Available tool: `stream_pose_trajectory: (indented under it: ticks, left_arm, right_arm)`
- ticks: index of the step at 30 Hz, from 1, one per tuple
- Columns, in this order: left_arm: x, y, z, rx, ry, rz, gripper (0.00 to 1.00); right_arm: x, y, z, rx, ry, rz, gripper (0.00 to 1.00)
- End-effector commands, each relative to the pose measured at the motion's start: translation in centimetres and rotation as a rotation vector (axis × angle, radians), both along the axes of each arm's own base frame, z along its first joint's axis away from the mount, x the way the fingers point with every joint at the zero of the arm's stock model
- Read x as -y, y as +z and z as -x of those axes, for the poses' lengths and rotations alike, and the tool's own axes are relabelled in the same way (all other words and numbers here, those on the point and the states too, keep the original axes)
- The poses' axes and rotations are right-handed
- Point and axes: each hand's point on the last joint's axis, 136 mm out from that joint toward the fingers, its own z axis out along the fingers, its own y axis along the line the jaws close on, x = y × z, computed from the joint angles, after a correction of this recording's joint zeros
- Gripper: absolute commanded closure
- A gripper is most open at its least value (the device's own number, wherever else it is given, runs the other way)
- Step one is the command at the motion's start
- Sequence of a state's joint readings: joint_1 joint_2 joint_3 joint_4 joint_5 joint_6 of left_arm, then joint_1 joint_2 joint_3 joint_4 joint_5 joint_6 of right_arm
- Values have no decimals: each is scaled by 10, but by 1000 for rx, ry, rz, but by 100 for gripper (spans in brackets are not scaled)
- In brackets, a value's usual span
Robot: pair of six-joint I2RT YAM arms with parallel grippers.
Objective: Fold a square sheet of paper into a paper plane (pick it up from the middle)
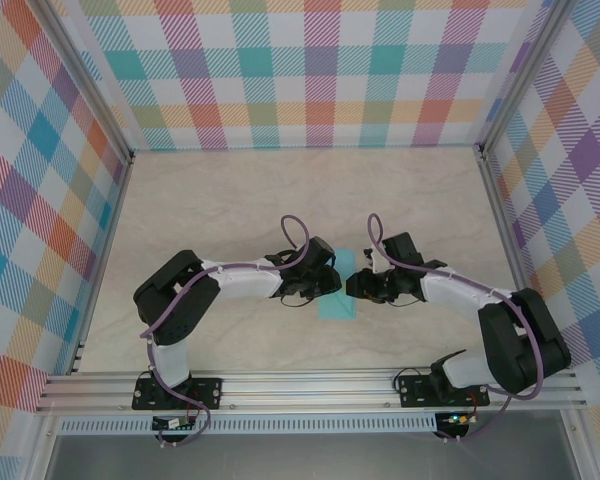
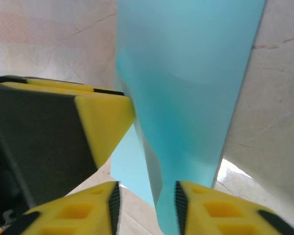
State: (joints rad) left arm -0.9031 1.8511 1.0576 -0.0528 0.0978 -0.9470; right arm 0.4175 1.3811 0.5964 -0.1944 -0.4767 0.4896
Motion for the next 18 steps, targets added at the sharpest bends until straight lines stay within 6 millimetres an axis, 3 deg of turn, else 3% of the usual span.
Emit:
stream_pose_trajectory:
  ticks: [1,3,8,18]
  left_arm:
    - [5,13,2,20,-6,3,72]
    - [5,15,2,22,-4,4,72]
    - [4,23,3,35,-7,22,71]
    - [1,38,5,54,-6,48,69]
  right_arm:
    - [-4,5,-11,24,3,-23,75]
    - [-3,2,-13,21,11,-19,84]
    - [-2,-3,-16,9,50,-27,95]
    - [0,-11,-18,-32,83,-18,94]
